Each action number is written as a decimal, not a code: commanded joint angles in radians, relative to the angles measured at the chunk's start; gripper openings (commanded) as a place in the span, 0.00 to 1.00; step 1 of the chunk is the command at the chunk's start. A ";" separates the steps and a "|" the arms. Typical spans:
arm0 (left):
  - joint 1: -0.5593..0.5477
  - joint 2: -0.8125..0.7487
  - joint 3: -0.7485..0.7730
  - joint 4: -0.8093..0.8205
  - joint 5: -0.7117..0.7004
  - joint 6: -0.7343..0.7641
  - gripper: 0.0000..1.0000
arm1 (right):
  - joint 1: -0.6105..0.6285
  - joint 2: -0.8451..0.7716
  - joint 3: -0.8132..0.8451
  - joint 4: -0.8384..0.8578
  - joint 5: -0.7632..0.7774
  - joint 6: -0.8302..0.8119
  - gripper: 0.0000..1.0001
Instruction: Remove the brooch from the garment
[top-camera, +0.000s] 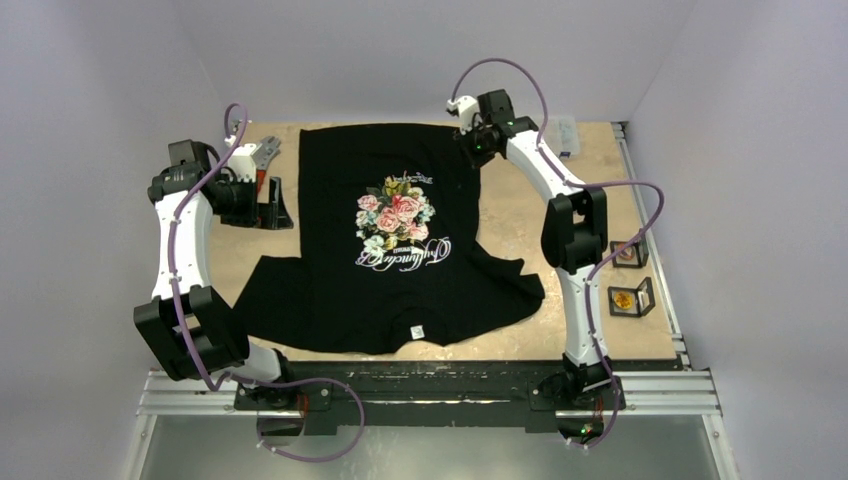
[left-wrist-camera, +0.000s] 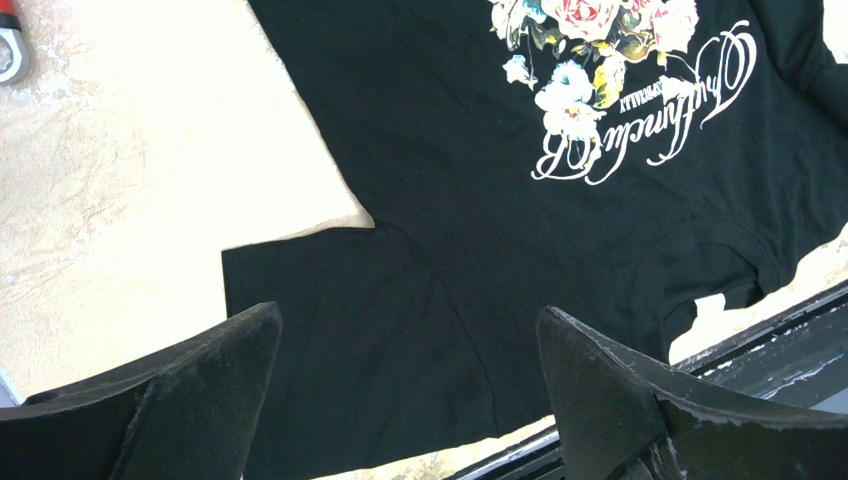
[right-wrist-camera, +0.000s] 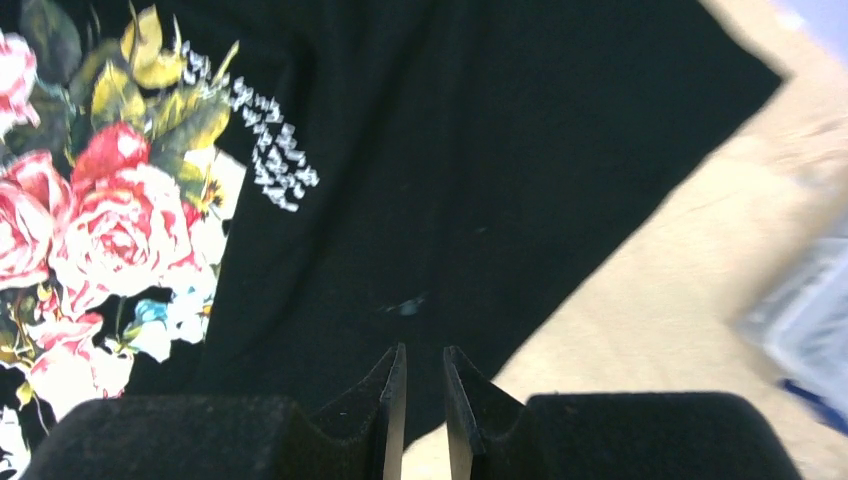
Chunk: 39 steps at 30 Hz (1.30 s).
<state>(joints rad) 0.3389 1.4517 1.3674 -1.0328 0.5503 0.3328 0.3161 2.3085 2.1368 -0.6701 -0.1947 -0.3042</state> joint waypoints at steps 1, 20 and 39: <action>0.001 -0.023 0.021 0.013 0.011 0.009 1.00 | 0.006 0.057 -0.013 -0.084 -0.045 0.003 0.23; 0.003 -0.003 0.036 0.009 -0.013 0.023 1.00 | -0.030 0.344 0.208 0.023 0.322 -0.116 0.23; 0.003 -0.024 -0.026 0.038 0.056 0.013 1.00 | -0.098 -0.349 -0.283 -0.111 0.061 -0.019 0.71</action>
<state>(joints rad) 0.3389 1.4612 1.3617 -1.0153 0.5552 0.3359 0.2581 2.1403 2.0247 -0.6449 -0.0025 -0.3656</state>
